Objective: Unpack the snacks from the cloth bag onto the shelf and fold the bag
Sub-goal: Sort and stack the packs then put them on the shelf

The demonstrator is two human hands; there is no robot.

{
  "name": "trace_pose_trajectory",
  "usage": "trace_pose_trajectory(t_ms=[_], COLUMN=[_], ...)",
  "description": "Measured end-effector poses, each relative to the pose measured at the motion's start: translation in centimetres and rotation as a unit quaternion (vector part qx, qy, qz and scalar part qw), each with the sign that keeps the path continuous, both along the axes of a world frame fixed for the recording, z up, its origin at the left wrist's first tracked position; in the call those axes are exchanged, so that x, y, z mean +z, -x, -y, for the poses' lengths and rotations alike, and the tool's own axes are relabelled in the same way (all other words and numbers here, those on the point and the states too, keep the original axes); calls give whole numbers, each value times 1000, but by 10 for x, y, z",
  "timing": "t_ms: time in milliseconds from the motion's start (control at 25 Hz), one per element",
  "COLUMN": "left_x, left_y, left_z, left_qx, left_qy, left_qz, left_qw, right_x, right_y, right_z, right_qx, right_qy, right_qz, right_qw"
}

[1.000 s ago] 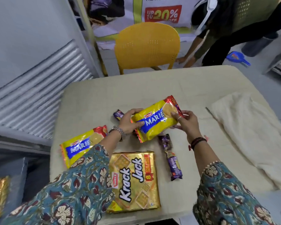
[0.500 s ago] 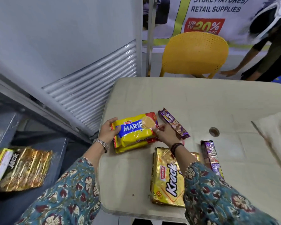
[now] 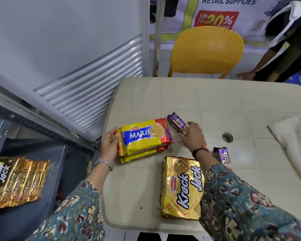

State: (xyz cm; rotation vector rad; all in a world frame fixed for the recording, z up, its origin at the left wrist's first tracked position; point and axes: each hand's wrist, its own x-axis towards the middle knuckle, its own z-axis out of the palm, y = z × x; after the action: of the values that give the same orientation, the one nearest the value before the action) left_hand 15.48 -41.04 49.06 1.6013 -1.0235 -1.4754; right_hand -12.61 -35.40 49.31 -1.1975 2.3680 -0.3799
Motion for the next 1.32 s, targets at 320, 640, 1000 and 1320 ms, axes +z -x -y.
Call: trace_pose_trajectory(t_ms=[320,640,1000,1320], left_x=[-25,-59,-63,-61], left_y=[-10,-11,-12,-12], left_z=[-51,-112,-125,-125], left_qx=[-3,-148,-233,-261], left_qy=[40,30,30,24], left_qz=[126,272,328,356], left_qw=[991,950,915,897], right_x=[-29,16,39,19], right_y=[17,43,76,80], right_z=[7,-46,-176,-180], right_qx=[26,-108,-233,-187], right_qy=[-78,-15,4,-82], right_qz=[-59,-12,-12,-12], right_qw=[995,994,972,979])
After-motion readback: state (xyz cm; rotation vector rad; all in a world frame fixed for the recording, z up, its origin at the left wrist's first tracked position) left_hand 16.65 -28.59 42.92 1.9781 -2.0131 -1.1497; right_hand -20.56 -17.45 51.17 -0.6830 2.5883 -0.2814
